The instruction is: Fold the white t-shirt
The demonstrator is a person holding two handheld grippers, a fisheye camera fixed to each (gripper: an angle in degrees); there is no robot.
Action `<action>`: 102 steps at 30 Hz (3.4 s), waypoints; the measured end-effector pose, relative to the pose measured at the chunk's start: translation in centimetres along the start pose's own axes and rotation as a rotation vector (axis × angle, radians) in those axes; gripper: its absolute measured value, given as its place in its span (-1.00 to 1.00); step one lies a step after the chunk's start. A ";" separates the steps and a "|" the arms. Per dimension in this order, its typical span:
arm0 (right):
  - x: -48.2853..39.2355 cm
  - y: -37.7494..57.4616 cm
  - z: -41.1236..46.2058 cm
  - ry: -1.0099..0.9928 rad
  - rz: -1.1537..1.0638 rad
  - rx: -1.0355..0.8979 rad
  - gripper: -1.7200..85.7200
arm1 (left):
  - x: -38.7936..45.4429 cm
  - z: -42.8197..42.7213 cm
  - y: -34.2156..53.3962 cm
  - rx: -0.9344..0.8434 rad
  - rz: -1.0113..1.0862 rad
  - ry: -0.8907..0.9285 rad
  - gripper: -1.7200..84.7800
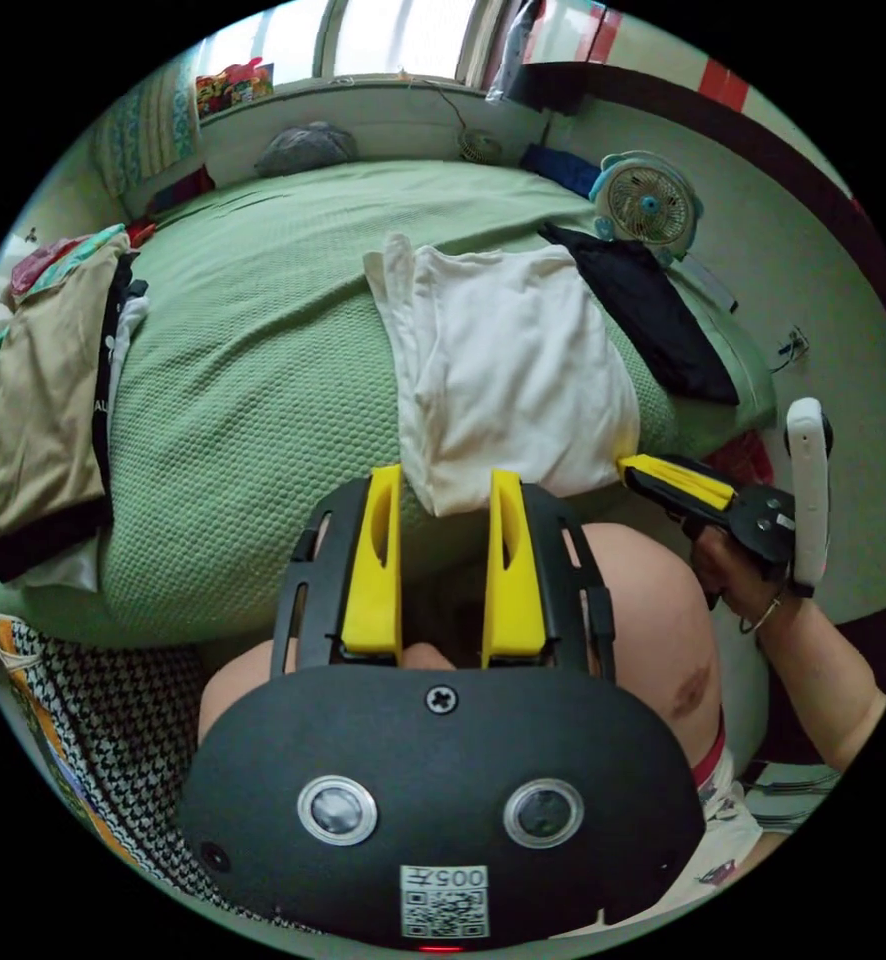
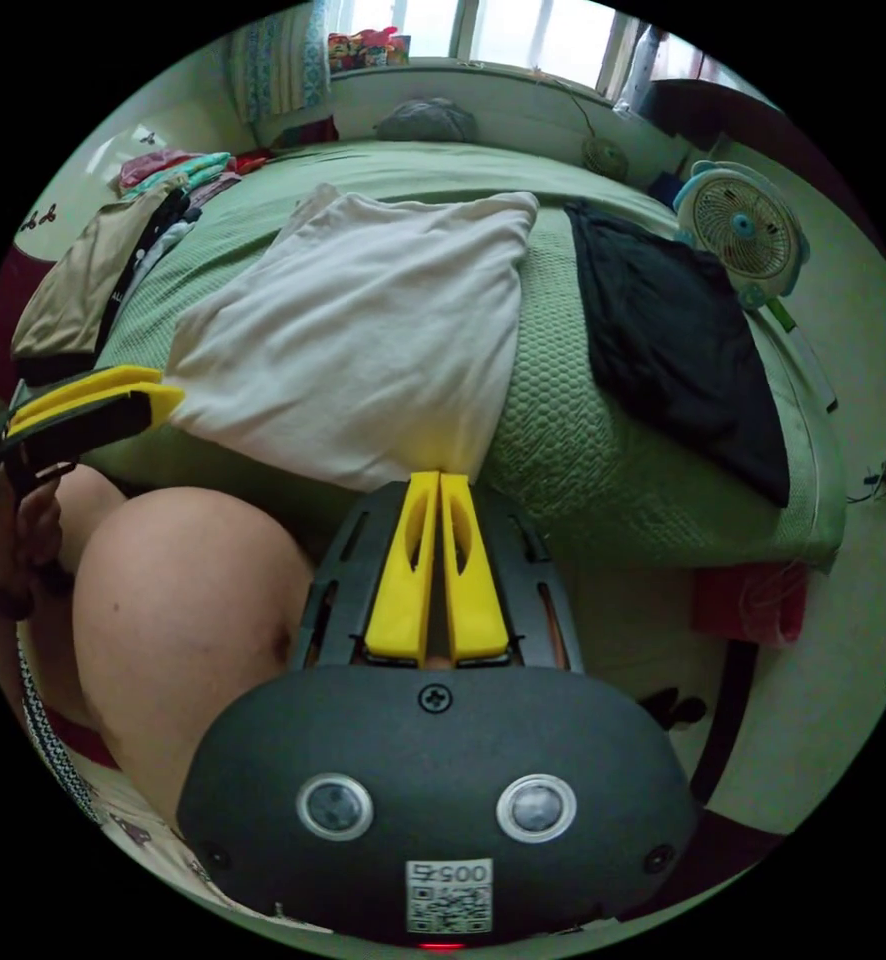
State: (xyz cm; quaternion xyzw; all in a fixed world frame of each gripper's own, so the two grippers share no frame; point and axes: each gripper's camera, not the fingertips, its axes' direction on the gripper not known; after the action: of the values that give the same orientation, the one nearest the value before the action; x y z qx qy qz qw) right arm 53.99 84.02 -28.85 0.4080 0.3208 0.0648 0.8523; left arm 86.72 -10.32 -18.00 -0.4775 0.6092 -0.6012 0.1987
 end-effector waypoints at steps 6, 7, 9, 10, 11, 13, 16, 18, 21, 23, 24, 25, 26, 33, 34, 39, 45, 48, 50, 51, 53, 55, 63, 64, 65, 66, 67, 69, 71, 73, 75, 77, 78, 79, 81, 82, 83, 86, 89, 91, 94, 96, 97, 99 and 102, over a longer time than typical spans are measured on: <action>-0.8 -1.6 -0.4 -0.013 -0.003 -0.022 -0.98 | -1.4 -0.9 0.1 -0.043 -0.031 0.013 -0.64; -1.0 -1.8 -0.6 -0.014 -0.005 -0.022 -0.98 | -1.6 -1.1 0.2 -0.041 -0.035 0.015 -0.65; -1.2 -2.4 -1.1 -0.022 -0.007 -0.035 -0.98 | -2.3 -2.2 0.5 -0.033 -0.064 0.028 -0.66; -1.2 -2.8 -1.8 -0.041 0.000 -0.032 -0.98 | -2.5 -2.6 0.6 -0.032 -0.067 0.029 -0.66; -1.2 -3.0 -2.3 -0.055 0.005 -0.013 -0.98 | -2.6 -3.2 0.8 -0.039 -0.058 0.025 -0.68; -0.6 -3.8 -5.0 -0.075 0.054 0.129 -0.98 | -2.8 -4.2 1.0 -0.046 -0.035 0.015 -0.72; 0.3 -6.2 -7.4 -0.044 0.118 0.258 -0.96 | -3.4 -5.9 1.1 -0.057 -0.036 0.014 -0.76; 0.5 -8.4 -7.6 -0.066 0.106 0.280 -0.93 | -4.1 -7.4 1.2 -0.060 -0.047 0.044 -0.79; 0.7 -12.7 -6.2 -0.126 0.103 0.204 -0.86 | -5.2 -9.2 1.3 -0.063 -0.059 0.071 -0.79; 0.6 -14.9 -5.3 -0.164 0.113 0.190 -0.84 | -6.1 -10.4 1.4 -0.062 -0.069 0.098 -0.78; 0.3 -16.2 -4.6 -0.183 0.119 0.178 -0.83 | -6.6 -11.1 1.5 -0.063 -0.070 0.112 -0.78; -0.1 -17.6 -3.9 -0.196 0.124 0.159 -0.82 | -6.8 -11.5 1.5 -0.064 -0.072 0.119 -0.78; -0.3 -18.2 -3.5 -0.198 0.127 0.152 -0.81 | -7.4 -12.3 1.5 -0.073 -0.078 0.132 -0.78; -4.6 -22.9 1.0 -0.225 0.180 0.014 -0.82 | -9.3 -17.9 1.3 -0.117 -0.013 0.099 -0.79; -5.9 -23.0 1.0 -0.185 0.148 0.035 -0.83 | -9.5 -18.4 1.3 -0.119 -0.006 0.094 -0.80; -10.8 -22.7 -0.8 -0.147 0.059 0.094 -0.94 | -11.2 -23.5 0.7 -0.192 0.019 0.102 -0.85; -18.2 -21.6 -7.0 -0.067 -0.053 0.225 -0.95 | -14.6 -32.3 1.7 -0.113 -0.025 0.167 -0.85; -22.2 -21.1 -9.8 -0.047 -0.106 0.271 -0.95 | -16.0 -37.5 2.6 -0.059 -0.021 0.157 -0.85; -24.6 -20.9 -11.4 -0.040 -0.123 0.292 -0.96 | -17.1 -40.6 3.2 -0.028 -0.028 0.159 -0.85; -26.2 -20.7 -12.4 -0.048 -0.135 0.309 -0.96 | -17.9 -42.8 3.7 -0.003 -0.034 0.148 -0.85; -28.8 -20.4 -13.8 -0.052 -0.165 0.342 -0.96 | -19.3 -46.0 4.4 0.029 -0.046 0.138 -0.85; -32.4 -20.0 -15.5 -0.046 -0.204 0.386 -0.95 | -20.9 -49.2 5.3 0.062 -0.064 0.140 -0.85; -45.6 -20.9 -19.6 -0.095 -0.324 0.503 -0.95 | -30.7 -64.1 8.5 0.186 -0.144 0.034 -0.85; -47.7 -21.3 -20.0 -0.111 -0.340 0.517 -0.95 | -31.5 -65.2 8.6 0.193 -0.149 0.021 -0.85; -48.7 -21.6 -20.2 -0.123 -0.345 0.524 -0.95 | -33.2 -67.3 8.7 0.205 -0.159 -0.012 -0.85; -50.7 -22.2 -20.6 -0.145 -0.354 0.540 -0.95 | -34.8 -69.4 8.8 0.213 -0.167 -0.044 -0.85; -52.6 -22.9 -21.0 -0.157 -0.362 0.558 -0.95 | -35.6 -70.4 8.7 0.218 -0.172 -0.057 -0.85; -55.3 -24.3 -21.5 -0.190 -0.367 0.574 -0.95 | -38.8 -74.2 8.4 0.240 -0.186 -0.118 -0.85; -57.9 -25.8 -21.8 -0.212 -0.380 0.591 -0.96 | -41.2 -76.7 7.9 0.247 -0.205 -0.166 -0.85; -61.3 -28.2 -21.6 -0.209 -0.386 0.617 -0.95 | -43.6 -78.7 7.2 0.256 -0.220 -0.184 -0.85; -63.6 -30.1 -20.6 -0.201 -0.363 0.627 -0.94 | -46.9 -80.0 5.6 0.237 -0.251 -0.223 -0.85; -65.8 -32.3 -18.4 -0.189 -0.316 0.597 -0.91 | -49.7 -79.3 4.2 0.189 -0.296 -0.259 -0.85; -67.3 -33.8 -16.3 -0.180 -0.306 0.560 -0.90 | -51.7 -78.3 3.2 0.150 -0.334 -0.274 -0.85; -68.8 -35.3 -13.7 -0.166 -0.304 0.491 -0.89 | -52.8 -77.6 2.8 0.132 -0.355 -0.282 -0.85; -70.4 -36.8 -9.6 -0.123 -0.301 0.357 -0.88 | -56.3 -75.0 1.5 0.045 -0.424 -0.294 -0.85; -70.9 -37.0 -7.3 -0.090 -0.286 0.313 -0.88 | -57.0 -74.5 1.4 0.029 -0.433 -0.290 -0.85; -70.9 -36.9 -6.4 -0.091 -0.276 0.303 -0.88 | -57.8 -74.1 1.2 0.024 -0.436 -0.286 -0.85; -69.9 -34.7 -3.2 -0.221 -0.298 0.257 -0.87 | -58.7 -75.0 1.2 0.061 -0.398 -0.262 -0.85; -67.9 -31.0 -1.4 -0.364 -0.318 0.224 -0.84 | -59.5 -75.5 0.6 0.055 -0.360 -0.260 -0.84; -67.1 -28.5 -0.1 -0.465 -0.326 0.155 -0.82 | -60.0 -75.7 0.0 0.046 -0.359 -0.254 -0.84; -67.9 -27.1 1.6 -0.506 -0.360 0.083 -0.86 | -60.6 -75.9 -1.0 0.033 -0.368 -0.244 -0.84; -68.3 -27.3 1.9 -0.485 -0.380 0.100 -0.92 | -60.9 -76.0 -1.7 0.029 -0.378 -0.236 -0.84; -68.2 -27.7 1.7 -0.459 -0.384 0.099 -0.96 | -61.0 -76.1 -1.8 0.033 -0.381 -0.231 -0.84; -67.7 -28.0 1.1 -0.437 -0.392 0.098 -0.98 | -61.1 -76.5 -2.0 0.044 -0.382 -0.204 -0.84; -66.3 -27.5 0.8 -0.376 -0.422 0.119 -0.99 | -61.0 -76.4 -2.1 0.047 -0.375 -0.184 -0.85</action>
State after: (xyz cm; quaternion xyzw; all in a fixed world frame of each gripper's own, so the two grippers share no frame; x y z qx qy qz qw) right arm -1.79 40.70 -16.07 0.3862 0.2383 -0.2098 0.8660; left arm 53.48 81.56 -21.17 -0.6305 0.4749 -0.5955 0.1491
